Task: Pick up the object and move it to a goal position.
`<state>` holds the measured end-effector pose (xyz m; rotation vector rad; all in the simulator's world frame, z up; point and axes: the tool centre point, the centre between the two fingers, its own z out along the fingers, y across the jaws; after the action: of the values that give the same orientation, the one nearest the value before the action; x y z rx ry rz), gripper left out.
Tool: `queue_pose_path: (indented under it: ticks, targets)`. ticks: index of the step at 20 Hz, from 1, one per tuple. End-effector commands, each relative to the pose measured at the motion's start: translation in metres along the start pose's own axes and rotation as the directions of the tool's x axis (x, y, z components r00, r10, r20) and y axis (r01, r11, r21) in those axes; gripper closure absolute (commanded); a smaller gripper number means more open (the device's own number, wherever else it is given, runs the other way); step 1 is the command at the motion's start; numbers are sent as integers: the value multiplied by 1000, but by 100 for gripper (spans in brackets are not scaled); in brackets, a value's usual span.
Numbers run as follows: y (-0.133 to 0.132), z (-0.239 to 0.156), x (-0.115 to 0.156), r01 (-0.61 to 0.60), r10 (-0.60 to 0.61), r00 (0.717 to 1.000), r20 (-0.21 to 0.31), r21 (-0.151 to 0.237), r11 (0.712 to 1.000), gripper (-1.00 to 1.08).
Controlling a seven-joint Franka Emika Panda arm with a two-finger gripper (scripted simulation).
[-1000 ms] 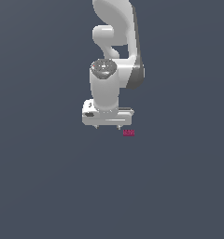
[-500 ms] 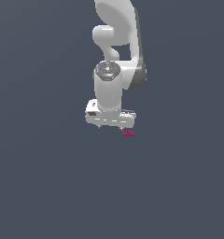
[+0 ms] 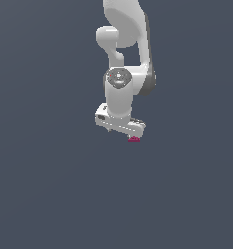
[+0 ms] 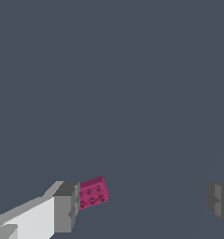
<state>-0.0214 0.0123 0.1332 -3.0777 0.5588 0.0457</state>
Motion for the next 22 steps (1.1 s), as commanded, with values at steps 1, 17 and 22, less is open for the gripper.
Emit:
queue_pose_path:
  ticks: [1, 17, 22]
  targets:
    - [-4, 4, -4, -61, 61, 998, 0, 1, 998, -92]
    - [-27, 30, -28, -432, 432, 902, -3, 5, 902, -92]
    - [-34, 37, -35, -538, 538, 843, -5, 7, 843, -92]
